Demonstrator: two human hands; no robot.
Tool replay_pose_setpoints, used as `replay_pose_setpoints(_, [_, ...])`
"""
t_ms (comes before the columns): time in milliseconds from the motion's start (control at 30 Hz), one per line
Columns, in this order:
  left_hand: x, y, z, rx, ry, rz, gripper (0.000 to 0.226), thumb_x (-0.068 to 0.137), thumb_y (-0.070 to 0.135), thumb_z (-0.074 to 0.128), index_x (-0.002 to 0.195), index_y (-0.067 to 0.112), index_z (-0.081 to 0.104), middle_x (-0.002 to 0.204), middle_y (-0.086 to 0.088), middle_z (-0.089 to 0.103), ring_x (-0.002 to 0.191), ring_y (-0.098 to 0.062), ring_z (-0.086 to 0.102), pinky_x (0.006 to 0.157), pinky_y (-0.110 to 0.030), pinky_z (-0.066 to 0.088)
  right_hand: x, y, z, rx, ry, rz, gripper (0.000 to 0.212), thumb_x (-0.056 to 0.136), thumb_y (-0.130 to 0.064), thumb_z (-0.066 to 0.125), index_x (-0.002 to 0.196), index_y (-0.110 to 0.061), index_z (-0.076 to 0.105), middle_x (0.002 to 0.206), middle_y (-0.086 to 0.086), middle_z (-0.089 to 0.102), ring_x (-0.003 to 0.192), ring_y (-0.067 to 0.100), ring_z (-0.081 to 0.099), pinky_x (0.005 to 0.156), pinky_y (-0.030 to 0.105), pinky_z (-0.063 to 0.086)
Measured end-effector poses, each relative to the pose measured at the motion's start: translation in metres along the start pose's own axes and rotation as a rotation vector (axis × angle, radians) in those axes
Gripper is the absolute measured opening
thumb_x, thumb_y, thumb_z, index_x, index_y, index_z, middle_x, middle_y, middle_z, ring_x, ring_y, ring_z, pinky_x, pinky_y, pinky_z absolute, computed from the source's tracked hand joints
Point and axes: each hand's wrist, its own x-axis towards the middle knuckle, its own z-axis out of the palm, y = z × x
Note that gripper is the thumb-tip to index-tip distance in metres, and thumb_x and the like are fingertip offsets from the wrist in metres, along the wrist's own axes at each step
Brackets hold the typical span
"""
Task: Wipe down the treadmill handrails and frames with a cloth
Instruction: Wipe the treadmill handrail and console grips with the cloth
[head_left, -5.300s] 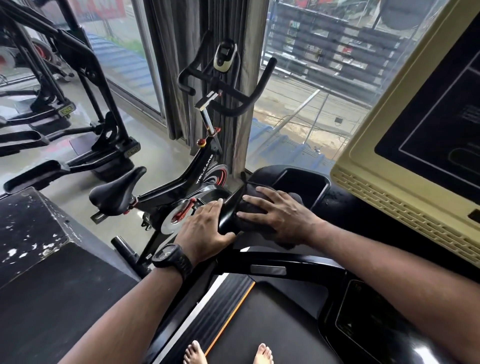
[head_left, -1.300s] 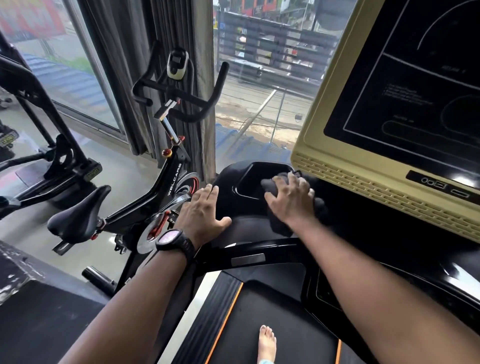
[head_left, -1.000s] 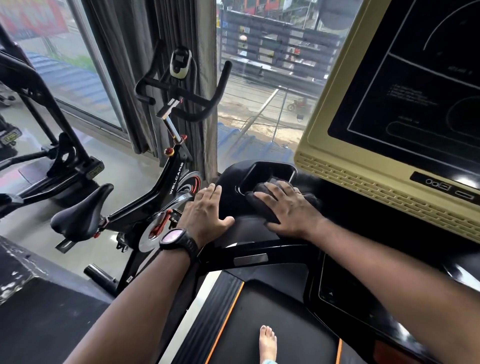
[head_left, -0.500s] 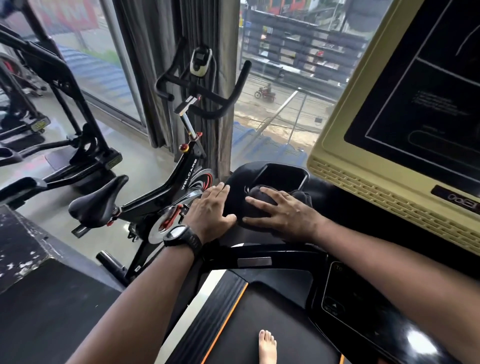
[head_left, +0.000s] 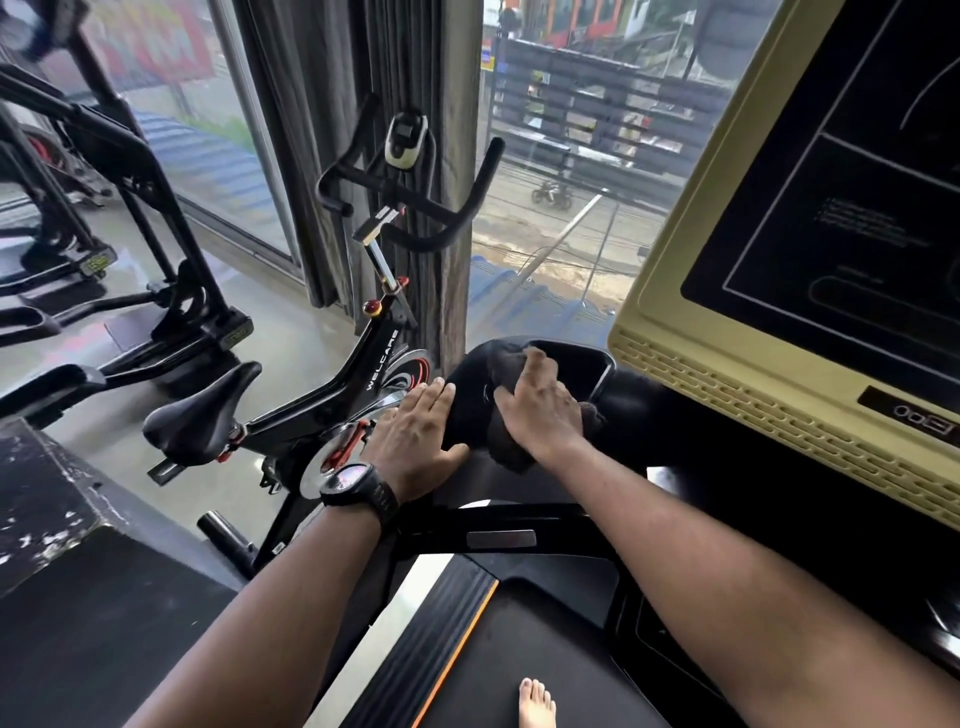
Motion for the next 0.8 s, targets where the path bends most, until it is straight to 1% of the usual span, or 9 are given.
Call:
replay_pose_setpoints(67, [0.001, 0.0, 0.001, 0.033, 0.009, -0.012, 0.091, 0.077, 0.061, 0.035, 0.156, 0.018, 0.022, 0.164, -0.001, 0.021, 0.15, -0.019, 0.018, 0.115, -0.047, 0.031, 0.013, -0.014, 0.0, 0.124, 0.063, 0.204, 0.051, 0.098, -0.032, 0.054, 0.136, -0.009, 0.03, 0.135, 0.017, 0.038, 0.118, 0.042, 0.055, 0.087, 0.045, 0.043])
replay_pose_setpoints(167, [0.001, 0.0, 0.003, 0.051, 0.031, -0.02, 0.092, 0.076, 0.063, 0.035, 0.155, 0.018, 0.026, 0.162, -0.001, 0.026, 0.149, -0.019, 0.021, 0.114, -0.046, 0.032, 0.034, -0.02, -0.003, 0.236, 0.082, 0.449, 0.054, 0.098, -0.03, 0.053, 0.138, -0.002, 0.03, 0.14, 0.019, 0.035, 0.125, 0.043, 0.05, 0.096, 0.048, 0.043])
replay_pose_setpoints(233, [0.003, -0.001, 0.003, 0.047, 0.041, -0.016, 0.091, 0.076, 0.062, 0.037, 0.154, 0.017, 0.027, 0.161, -0.002, 0.028, 0.149, -0.019, 0.022, 0.114, -0.046, 0.033, 0.044, -0.02, -0.003, 0.282, 0.016, 0.518, 0.059, 0.098, -0.032, 0.051, 0.141, 0.002, 0.031, 0.145, 0.022, 0.038, 0.129, 0.044, 0.049, 0.101, 0.047, 0.042])
replay_pose_setpoints(367, [0.004, -0.001, 0.004, 0.022, 0.053, 0.002, 0.089, 0.078, 0.059, 0.043, 0.154, 0.016, 0.027, 0.16, -0.002, 0.028, 0.148, -0.019, 0.023, 0.114, -0.047, 0.034, 0.041, -0.019, -0.002, 0.318, -0.18, 0.408, 0.076, 0.086, -0.049, 0.062, 0.14, -0.002, 0.038, 0.137, 0.017, 0.054, 0.125, 0.039, 0.054, 0.096, 0.04, 0.042])
replay_pose_setpoints(467, [0.003, 0.0, 0.003, 0.017, 0.049, 0.004, 0.09, 0.077, 0.059, 0.039, 0.154, 0.017, 0.025, 0.161, -0.002, 0.026, 0.149, -0.018, 0.021, 0.114, -0.046, 0.033, 0.044, -0.016, -0.004, 0.324, -0.272, 0.364, 0.082, 0.077, -0.047, 0.069, 0.14, -0.005, 0.037, 0.134, 0.013, 0.057, 0.122, 0.035, 0.056, 0.104, 0.044, 0.047])
replay_pose_setpoints(567, [0.003, 0.0, 0.003, 0.008, 0.041, 0.013, 0.088, 0.081, 0.058, 0.043, 0.155, 0.016, 0.022, 0.162, -0.003, 0.024, 0.149, -0.018, 0.02, 0.116, -0.046, 0.031, 0.045, -0.01, -0.007, 0.359, -0.356, 0.327, 0.084, 0.065, -0.045, 0.071, 0.135, -0.008, 0.042, 0.128, 0.013, 0.059, 0.116, 0.035, 0.059, 0.102, 0.047, 0.05])
replay_pose_setpoints(600, [0.003, 0.0, 0.003, 0.01, 0.035, 0.016, 0.088, 0.082, 0.057, 0.045, 0.155, 0.016, 0.021, 0.163, -0.003, 0.022, 0.149, -0.018, 0.019, 0.116, -0.046, 0.031, 0.045, -0.005, -0.009, 0.394, -0.393, 0.3, 0.077, 0.062, -0.043, 0.072, 0.126, -0.01, 0.047, 0.122, 0.014, 0.061, 0.109, 0.034, 0.062, 0.098, 0.047, 0.053])
replay_pose_setpoints(667, [0.004, 0.0, 0.004, 0.016, 0.032, 0.02, 0.088, 0.083, 0.057, 0.048, 0.155, 0.015, 0.02, 0.163, -0.003, 0.02, 0.15, -0.018, 0.019, 0.116, -0.046, 0.03, 0.038, 0.001, -0.018, 0.386, -0.473, 0.208, 0.042, 0.075, -0.029, 0.072, 0.107, -0.011, 0.052, 0.105, 0.012, 0.06, 0.098, 0.029, 0.061, 0.091, 0.042, 0.054])
replay_pose_setpoints(800, [0.003, 0.001, 0.003, 0.016, 0.034, 0.025, 0.087, 0.086, 0.055, 0.052, 0.156, 0.014, 0.019, 0.164, -0.004, 0.019, 0.15, -0.018, 0.019, 0.116, -0.045, 0.03, 0.037, 0.005, -0.031, -0.101, -0.57, -0.035, 0.022, 0.086, -0.016, 0.063, 0.104, -0.013, 0.051, 0.113, 0.011, 0.059, 0.103, 0.031, 0.058, 0.085, 0.035, 0.049])
